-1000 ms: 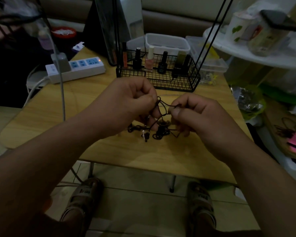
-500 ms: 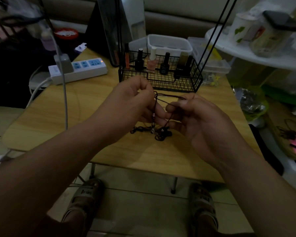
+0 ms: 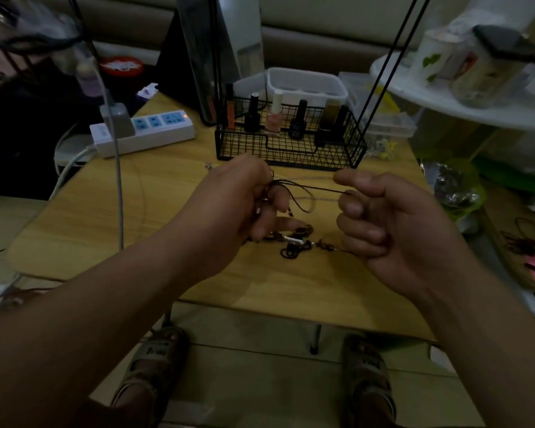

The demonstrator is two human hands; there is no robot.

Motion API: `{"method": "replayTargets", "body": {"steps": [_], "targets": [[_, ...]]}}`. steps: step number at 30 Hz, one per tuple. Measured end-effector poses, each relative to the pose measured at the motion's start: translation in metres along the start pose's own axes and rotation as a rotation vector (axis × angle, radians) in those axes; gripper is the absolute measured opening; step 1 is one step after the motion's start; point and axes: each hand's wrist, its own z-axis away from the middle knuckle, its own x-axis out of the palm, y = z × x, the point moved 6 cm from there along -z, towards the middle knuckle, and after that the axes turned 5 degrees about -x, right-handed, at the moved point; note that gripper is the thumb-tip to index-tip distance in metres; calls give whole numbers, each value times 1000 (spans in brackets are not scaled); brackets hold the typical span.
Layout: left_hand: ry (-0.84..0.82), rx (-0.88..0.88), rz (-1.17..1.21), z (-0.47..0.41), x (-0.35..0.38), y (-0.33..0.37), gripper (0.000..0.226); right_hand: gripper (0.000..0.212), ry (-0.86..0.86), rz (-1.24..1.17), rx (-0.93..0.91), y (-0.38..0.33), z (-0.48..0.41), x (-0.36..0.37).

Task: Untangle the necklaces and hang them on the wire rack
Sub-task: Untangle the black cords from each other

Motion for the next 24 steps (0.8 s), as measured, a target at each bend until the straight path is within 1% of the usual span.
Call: {"method": "replayTargets", "body": {"steps": [3,5,7,10,12,13,16,19,22,24], "targets": [[-39,19,39,0,-4,3,13,49,-36,68,-19,-2,0,-3],[-17,21,2,0,-8,3,29,53,-24,67,-58,-5,-1,-6],[-16,29,-70,-1,-9,4,45,49,9,-3,-117,-12,-3,-11],[-75,34,-157,0,-6,3,64,39,51,-133,-174,-22,-5,-18],[-129,33,-196,1,-3,3,80,41,88,-203,-182,-25,-6,-23],[-154,35,-208,1,-2,3,85,43,108,-230,-185,-26,-6,-25],[-189,50,-240,3,2,5,91,50,178,-277,-192,-27,-6,-30],[-186,65,-265,2,2,5,94,54,235,-296,-207,-27,-7,-37],[-165,73,-289,1,1,6,91,56,275,-294,-215,-27,-8,-44],[-152,82,-297,2,0,6,86,55,300,-297,-219,-27,-8,-49]]}}
